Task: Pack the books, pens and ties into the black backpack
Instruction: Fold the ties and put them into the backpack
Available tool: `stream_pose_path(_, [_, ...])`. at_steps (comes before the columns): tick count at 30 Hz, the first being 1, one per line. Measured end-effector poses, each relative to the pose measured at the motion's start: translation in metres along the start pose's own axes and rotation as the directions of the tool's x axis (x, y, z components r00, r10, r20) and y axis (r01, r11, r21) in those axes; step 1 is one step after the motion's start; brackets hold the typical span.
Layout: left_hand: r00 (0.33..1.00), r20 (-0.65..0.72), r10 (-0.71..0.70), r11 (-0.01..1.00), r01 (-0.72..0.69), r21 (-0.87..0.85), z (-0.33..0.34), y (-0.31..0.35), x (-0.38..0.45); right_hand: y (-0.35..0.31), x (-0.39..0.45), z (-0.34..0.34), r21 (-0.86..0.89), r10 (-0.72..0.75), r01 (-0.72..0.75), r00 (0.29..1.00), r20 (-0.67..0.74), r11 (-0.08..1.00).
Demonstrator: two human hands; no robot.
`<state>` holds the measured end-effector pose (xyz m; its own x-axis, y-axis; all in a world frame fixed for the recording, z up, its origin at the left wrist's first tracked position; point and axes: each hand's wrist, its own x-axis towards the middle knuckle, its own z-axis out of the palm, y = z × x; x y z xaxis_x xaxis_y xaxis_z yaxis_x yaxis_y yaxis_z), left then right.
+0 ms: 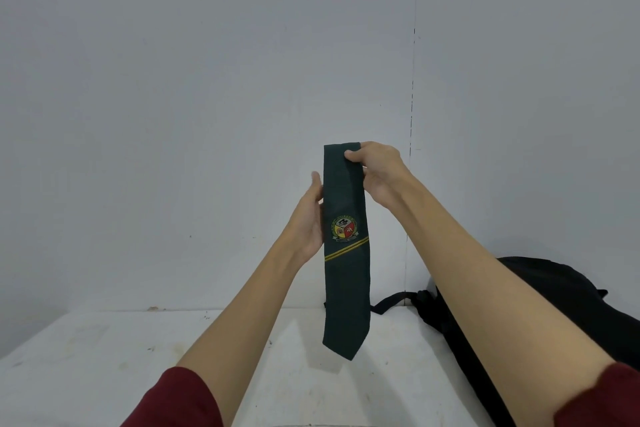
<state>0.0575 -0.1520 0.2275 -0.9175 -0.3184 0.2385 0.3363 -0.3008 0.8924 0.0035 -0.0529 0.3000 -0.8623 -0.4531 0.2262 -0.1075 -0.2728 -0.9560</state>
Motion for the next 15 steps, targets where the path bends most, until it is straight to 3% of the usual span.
stream_pose_path(6, [0.996, 0.092, -0.011, 0.99, -0.003, 0.142, -0.006, -0.006, -0.005, -0.003, -0.005, 0.005, -0.003, 0.036, -0.036, 0.999, 0.008, 0.999])
stream_pose_path(15, [0.999, 0.039, 0.001, 0.969, -0.011, 0.248, -0.017, -0.012, 0.0, -0.005, 0.0, 0.008, -0.053, 0.016, -0.017, 1.0, -0.011, 0.998])
